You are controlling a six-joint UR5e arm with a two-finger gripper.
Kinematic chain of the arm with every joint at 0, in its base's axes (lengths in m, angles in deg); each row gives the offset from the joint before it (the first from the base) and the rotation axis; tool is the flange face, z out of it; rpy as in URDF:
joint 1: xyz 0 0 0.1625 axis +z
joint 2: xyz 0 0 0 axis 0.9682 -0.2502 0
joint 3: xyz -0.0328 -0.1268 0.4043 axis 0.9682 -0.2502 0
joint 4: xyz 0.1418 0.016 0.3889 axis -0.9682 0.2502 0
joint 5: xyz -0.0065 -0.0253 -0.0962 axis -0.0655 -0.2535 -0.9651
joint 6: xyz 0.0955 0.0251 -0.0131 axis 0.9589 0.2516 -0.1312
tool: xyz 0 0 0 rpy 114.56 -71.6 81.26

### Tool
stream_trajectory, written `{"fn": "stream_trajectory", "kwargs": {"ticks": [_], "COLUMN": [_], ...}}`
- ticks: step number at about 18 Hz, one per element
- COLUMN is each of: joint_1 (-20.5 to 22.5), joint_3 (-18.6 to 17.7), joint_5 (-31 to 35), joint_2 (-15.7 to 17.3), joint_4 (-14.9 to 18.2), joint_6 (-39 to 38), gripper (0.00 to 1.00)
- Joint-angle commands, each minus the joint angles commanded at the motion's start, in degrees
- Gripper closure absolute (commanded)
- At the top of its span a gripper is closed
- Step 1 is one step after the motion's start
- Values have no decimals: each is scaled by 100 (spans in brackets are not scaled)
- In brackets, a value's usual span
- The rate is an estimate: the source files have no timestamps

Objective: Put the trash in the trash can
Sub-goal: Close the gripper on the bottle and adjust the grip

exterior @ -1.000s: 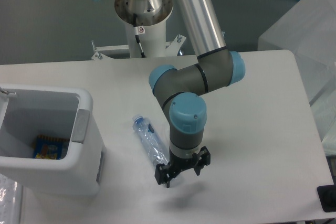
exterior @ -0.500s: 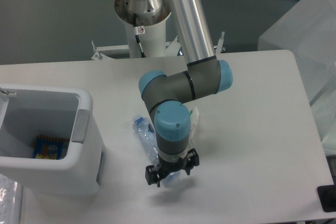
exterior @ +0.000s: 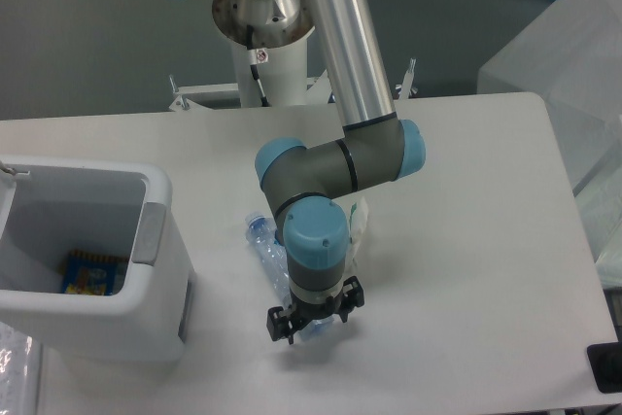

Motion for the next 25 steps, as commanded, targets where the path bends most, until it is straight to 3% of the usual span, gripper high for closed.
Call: {"fn": "stream_trajectory", "kwargs": {"ticks": [25], "joint_1": [-35], "joint_3": [0], "joint_5": [97], "joint_2": [-71], "joint_4": [9], "joint_6": [0], "gripper": [9]}}
